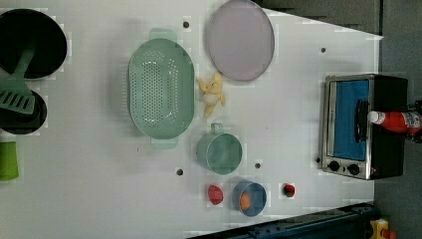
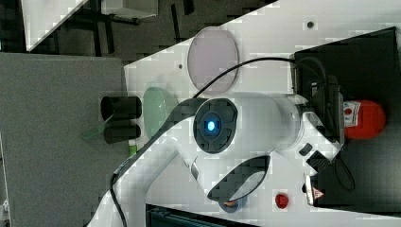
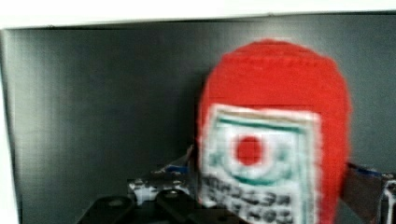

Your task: Pick Ketchup from oven and place it on table.

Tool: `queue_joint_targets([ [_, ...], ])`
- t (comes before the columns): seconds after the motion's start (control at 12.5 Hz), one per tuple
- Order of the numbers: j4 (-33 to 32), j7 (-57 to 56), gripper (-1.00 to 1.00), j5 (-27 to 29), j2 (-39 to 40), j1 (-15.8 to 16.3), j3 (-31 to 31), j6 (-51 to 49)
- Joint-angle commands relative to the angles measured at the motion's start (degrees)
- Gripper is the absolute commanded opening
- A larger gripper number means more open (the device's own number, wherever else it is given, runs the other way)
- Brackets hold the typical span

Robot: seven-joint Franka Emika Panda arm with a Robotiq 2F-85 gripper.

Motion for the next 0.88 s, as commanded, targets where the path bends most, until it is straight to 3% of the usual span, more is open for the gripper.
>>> queue_joint_targets([
  [0.08,0.0,-1.4,0.24,0.1,-1.2,-0.1,0.2,0.2],
  [0.48,4.2,-2.6,0.24,-0.7,-3.9,0.9,0.2,-0.5],
  [0.88,9.9,-7.5,0.24,-4.7,-10.0,8.0,1.7,-12.5],
])
